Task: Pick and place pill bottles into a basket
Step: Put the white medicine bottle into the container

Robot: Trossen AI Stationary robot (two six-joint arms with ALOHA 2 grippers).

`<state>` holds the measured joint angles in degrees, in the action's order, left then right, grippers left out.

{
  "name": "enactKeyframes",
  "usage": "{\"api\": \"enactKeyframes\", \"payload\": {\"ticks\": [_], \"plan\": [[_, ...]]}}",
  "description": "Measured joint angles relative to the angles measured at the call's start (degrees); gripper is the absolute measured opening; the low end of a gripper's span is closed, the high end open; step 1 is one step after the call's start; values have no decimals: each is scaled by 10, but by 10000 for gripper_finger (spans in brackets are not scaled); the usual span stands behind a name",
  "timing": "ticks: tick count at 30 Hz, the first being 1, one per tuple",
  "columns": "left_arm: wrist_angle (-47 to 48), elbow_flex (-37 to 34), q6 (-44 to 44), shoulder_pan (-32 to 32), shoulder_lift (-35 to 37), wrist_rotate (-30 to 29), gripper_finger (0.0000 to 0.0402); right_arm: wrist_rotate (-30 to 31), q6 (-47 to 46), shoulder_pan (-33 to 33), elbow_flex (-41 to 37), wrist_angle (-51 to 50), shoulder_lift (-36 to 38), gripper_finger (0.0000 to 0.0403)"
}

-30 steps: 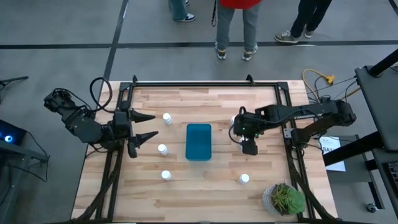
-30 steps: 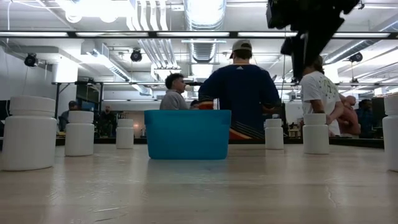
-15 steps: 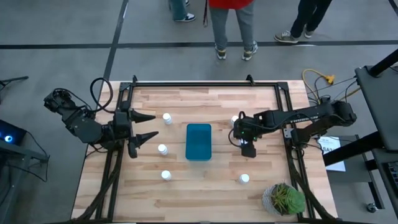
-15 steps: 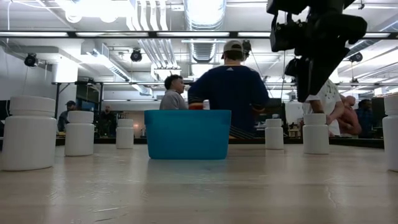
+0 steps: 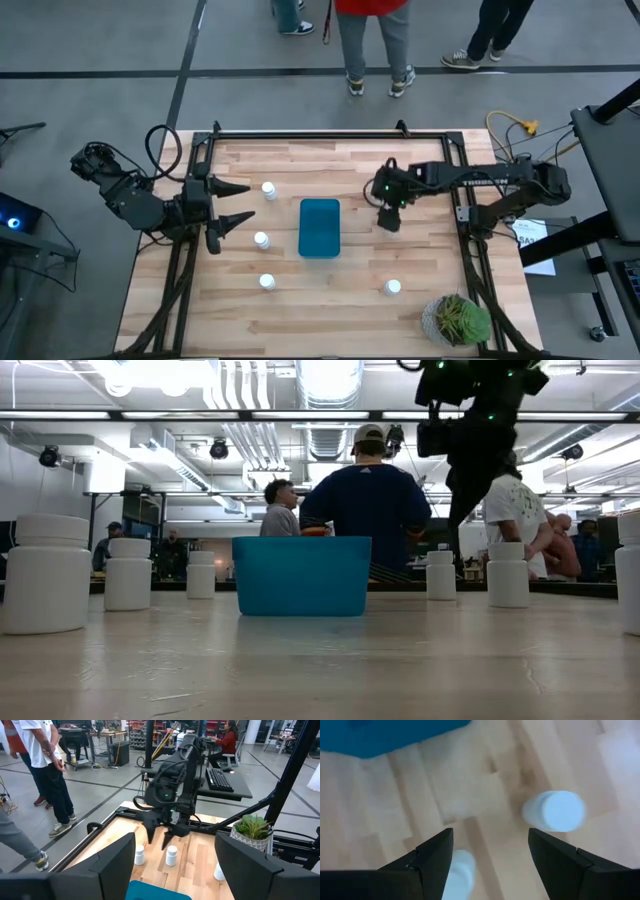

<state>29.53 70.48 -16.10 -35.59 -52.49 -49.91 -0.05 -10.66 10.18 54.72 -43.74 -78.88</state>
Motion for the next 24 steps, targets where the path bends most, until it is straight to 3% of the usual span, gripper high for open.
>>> {"api": "enactKeyframes", "payload": {"ticks": [12,24], "plan": [[1,0,0,0,0,0,256,-34,111,91,66,-32,-58,249],[0,0,-1,0,-1,0,256,-47,185,116,137,-75,-151,249]]}}
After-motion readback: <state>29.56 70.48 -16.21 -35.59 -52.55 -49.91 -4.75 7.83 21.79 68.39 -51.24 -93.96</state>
